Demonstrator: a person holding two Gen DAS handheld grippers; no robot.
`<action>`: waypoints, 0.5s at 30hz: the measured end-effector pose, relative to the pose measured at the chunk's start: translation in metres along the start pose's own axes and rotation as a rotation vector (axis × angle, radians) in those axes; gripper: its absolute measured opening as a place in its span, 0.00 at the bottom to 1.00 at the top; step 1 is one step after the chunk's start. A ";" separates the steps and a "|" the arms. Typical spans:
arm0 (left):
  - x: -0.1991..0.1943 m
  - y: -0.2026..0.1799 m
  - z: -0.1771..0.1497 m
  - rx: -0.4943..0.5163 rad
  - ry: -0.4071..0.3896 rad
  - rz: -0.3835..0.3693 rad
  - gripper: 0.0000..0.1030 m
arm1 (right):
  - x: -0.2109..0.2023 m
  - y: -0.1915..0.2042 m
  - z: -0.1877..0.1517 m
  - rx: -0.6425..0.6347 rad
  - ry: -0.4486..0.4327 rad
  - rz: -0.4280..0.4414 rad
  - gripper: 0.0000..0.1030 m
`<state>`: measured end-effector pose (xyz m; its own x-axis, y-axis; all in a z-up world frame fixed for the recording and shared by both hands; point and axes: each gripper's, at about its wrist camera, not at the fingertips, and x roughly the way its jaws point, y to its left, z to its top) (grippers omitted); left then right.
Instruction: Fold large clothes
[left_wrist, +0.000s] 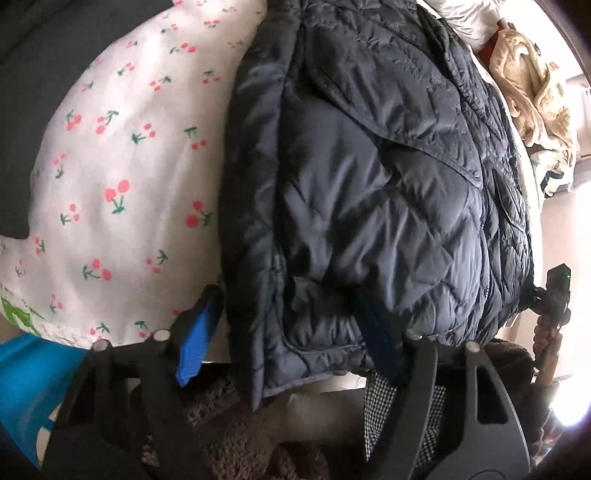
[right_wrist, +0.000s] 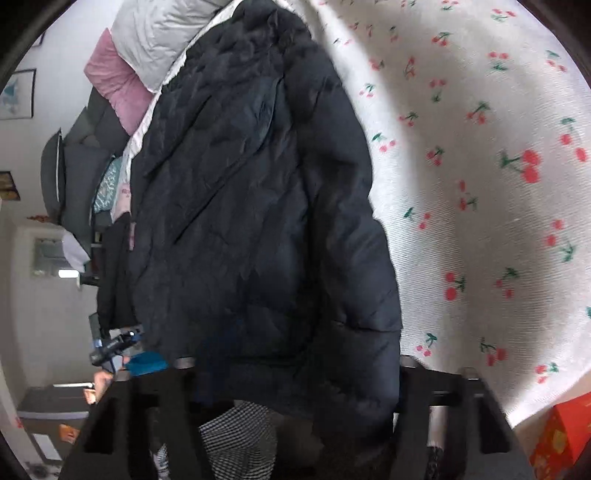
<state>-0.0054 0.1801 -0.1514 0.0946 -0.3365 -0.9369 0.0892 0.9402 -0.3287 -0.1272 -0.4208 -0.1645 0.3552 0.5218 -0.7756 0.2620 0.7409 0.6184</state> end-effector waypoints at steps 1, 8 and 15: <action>-0.001 -0.004 -0.003 0.007 0.014 -0.056 0.41 | -0.001 0.002 -0.001 -0.005 -0.003 0.013 0.15; -0.046 -0.030 -0.028 0.065 -0.099 -0.182 0.13 | -0.051 0.033 -0.025 -0.108 -0.157 0.109 0.06; -0.125 -0.063 -0.074 0.170 -0.267 -0.384 0.12 | -0.121 0.070 -0.074 -0.214 -0.275 0.190 0.06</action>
<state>-0.0963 0.1670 -0.0221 0.2717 -0.6794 -0.6815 0.3258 0.7313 -0.5992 -0.2182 -0.4006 -0.0370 0.6141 0.5466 -0.5693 -0.0136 0.7286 0.6848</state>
